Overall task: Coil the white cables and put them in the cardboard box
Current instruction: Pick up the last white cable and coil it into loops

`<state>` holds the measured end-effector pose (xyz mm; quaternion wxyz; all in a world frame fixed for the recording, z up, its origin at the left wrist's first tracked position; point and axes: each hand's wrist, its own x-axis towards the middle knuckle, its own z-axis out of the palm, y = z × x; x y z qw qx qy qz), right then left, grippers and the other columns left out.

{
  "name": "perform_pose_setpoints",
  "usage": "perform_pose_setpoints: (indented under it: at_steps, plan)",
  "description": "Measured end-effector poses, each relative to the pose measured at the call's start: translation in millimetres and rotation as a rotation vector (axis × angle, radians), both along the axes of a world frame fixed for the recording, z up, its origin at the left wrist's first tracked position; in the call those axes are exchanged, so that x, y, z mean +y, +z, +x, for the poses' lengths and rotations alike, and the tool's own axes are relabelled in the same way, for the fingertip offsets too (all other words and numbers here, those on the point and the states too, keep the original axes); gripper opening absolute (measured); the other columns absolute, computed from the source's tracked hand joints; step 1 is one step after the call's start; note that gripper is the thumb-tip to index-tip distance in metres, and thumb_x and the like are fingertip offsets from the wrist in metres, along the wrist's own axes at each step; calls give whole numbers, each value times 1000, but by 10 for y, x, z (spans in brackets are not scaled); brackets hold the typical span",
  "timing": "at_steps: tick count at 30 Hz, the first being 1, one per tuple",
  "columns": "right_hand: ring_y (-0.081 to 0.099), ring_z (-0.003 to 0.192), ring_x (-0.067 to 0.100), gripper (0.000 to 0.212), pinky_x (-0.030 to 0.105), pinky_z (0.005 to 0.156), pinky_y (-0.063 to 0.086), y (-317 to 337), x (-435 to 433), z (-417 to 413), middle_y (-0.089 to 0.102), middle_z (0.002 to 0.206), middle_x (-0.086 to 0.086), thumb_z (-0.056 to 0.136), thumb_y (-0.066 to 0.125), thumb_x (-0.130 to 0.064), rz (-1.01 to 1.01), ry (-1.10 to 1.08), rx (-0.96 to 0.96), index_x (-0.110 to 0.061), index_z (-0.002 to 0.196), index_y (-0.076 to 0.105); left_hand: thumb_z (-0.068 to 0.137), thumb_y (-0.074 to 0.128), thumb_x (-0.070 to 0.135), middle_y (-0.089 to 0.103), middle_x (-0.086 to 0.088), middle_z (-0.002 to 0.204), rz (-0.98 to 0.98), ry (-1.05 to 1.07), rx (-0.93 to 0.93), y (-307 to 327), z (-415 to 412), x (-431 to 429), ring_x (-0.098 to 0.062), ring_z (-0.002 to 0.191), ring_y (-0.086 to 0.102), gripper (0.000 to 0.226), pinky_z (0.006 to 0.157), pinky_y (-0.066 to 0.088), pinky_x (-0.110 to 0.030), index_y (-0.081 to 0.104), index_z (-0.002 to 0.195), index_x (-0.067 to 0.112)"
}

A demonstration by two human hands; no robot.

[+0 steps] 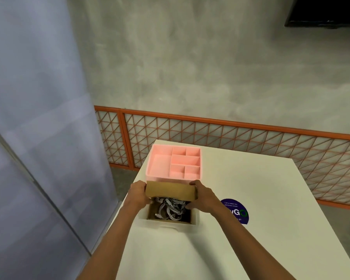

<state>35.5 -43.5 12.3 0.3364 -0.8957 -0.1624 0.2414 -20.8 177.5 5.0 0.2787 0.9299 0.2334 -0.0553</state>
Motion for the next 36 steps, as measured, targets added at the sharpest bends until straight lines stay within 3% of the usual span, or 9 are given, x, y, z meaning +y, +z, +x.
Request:
perform_pose_setpoints:
  at_steps: [3, 6, 8, 11, 15, 24, 31, 33, 36]
  plan:
    - [48, 112, 22, 89, 26, 84, 39, 5, -26, -80, 46, 135, 7, 77, 77, -24, -56, 113, 125, -21, 145, 20, 70, 83, 31, 60, -3, 99, -28, -162, 193, 14, -15, 65, -18, 87, 57, 48, 72, 46, -24, 58, 106, 10]
    - [51, 117, 28, 72, 29, 89, 42, -96, -32, -148, 47, 138, 12, 89, 62, -17, -153, 184, 62, -18, 146, 18, 86, 68, 27, 59, -5, 92, -3, -257, 248, -91, -60, 121, -17, 80, 53, 24, 68, 45, -22, 56, 97, 8]
    - [55, 105, 28, 63, 31, 85, 45, -215, -31, -184, 52, 131, 15, 90, 57, -9, -140, 159, 13, -16, 143, 23, 91, 62, 17, 56, -9, 97, 32, -255, 217, -218, -109, 136, -20, 82, 50, 13, 69, 43, -24, 52, 87, 9]
    - [52, 85, 24, 55, 32, 71, 45, -377, -30, -235, 56, 120, 16, 87, 56, -3, -118, 132, -55, -15, 134, 30, 91, 58, 14, 52, -8, 94, 60, -221, 148, -453, -186, 144, -21, 78, 45, 31, 66, 36, -25, 41, 67, 18]
    - [57, 85, 28, 49, 36, 72, 48, -532, -17, -260, 59, 115, 11, 85, 55, -5, -144, 107, -172, -19, 127, 35, 94, 47, 12, 62, -10, 103, 117, -192, 45, -658, -317, 109, -26, 87, 57, 7, 70, 42, -30, 52, 89, 11]
    - [61, 91, 29, 48, 38, 75, 50, -734, 3, -262, 61, 110, 6, 85, 61, -13, -213, 88, -237, -23, 126, 38, 97, 42, 15, 60, -5, 108, 250, -162, 40, -837, -438, 23, -21, 86, 63, 32, 85, 51, -29, 43, 129, 20]
    - [58, 90, 24, 53, 32, 76, 48, -690, -25, -186, 60, 109, -1, 82, 70, -37, -103, 103, -67, -18, 123, 42, 97, 45, 19, 63, -4, 106, 278, -141, 64, -866, -385, 47, -22, 81, 61, 28, 81, 49, -27, 52, 124, 20]
    - [56, 86, 22, 42, 34, 80, 50, -667, -44, -151, 59, 106, -2, 88, 61, -46, -52, 90, -20, -18, 115, 45, 96, 52, 24, 64, -3, 106, 222, -123, 83, -875, -349, 64, -23, 85, 65, 26, 81, 51, -29, 57, 121, 19]
    - [58, 78, 22, 12, 36, 80, 56, -662, -81, -84, 56, 125, 3, 96, 52, -28, 0, 103, 29, -21, 102, 44, 87, 65, 38, 66, -6, 99, 53, -138, 150, -799, -268, 92, -20, 74, 68, 36, 79, 53, -32, 59, 111, 12]
